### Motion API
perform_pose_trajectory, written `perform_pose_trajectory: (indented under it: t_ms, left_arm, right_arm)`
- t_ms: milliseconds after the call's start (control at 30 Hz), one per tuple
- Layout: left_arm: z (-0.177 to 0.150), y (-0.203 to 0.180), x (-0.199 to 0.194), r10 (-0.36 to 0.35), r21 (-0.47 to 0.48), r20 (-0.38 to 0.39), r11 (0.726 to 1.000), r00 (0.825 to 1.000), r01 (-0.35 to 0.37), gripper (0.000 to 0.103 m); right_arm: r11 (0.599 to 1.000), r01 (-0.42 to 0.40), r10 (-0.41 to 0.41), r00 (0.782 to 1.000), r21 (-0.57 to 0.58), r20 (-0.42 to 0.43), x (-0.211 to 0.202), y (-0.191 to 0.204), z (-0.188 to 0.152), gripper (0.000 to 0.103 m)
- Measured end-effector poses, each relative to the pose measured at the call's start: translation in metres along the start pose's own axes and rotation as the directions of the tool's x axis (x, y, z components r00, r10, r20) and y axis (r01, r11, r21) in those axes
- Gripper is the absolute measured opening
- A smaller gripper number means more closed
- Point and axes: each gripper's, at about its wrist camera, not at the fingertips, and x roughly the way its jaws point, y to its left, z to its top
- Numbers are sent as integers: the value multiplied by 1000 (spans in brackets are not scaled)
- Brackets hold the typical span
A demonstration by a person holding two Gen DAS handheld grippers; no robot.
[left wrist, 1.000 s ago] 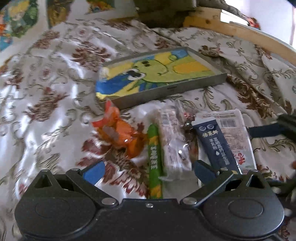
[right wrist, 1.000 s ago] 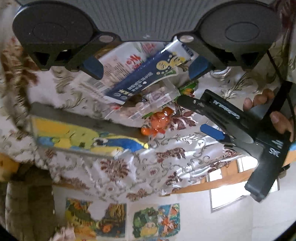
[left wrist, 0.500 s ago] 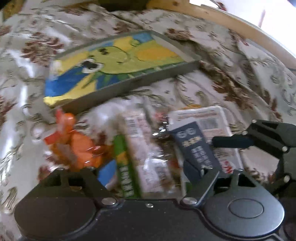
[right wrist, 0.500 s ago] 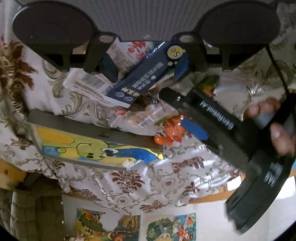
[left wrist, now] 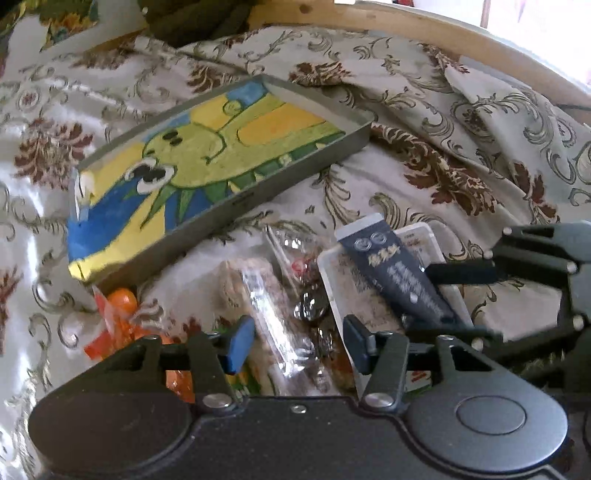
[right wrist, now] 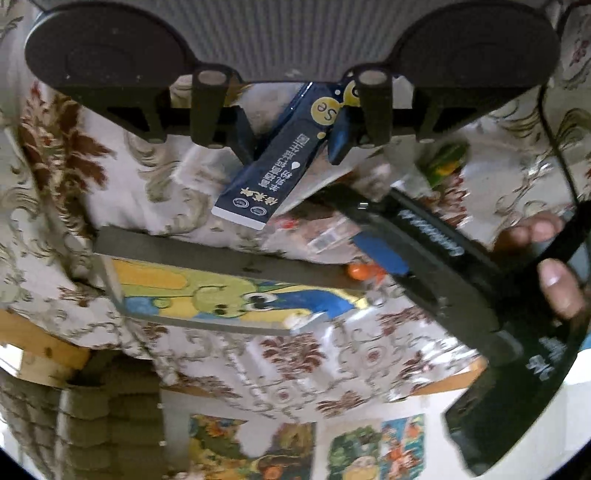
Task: Organize snacks
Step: 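Grasp the dark blue 'Se' stick with the right gripper while the left gripper approaches the snacks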
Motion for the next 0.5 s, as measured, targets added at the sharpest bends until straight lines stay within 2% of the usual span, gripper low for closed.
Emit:
perform_pose_trajectory:
  t_ms: [167,233,300,333,500]
  left_arm:
    - [9,-5,2,-13,18,10,1000,1000,13,54]
    - [12,-4,11,-33,-9,-23,999,999,33,54]
    - [13,-2,19,-48,-42,-49,998,998,45,49]
    - [14,-1,21,-51,-53,-54,997,997,48,46]
    - [17,14,26,-106,-140,-59,985,993,97,46]
  right_arm:
    - [999,-5,4,1000,40,18,2,-18,-1,47]
    - [999,-18,17,999,39,28,3,-21,-2,46]
    - [998,-32,30,999,45,33,4,-24,-2,46]
    - [998,-41,39,999,53,36,5,-27,-2,46]
    - [995,-59,55,997,75,46,6,-33,-3,45]
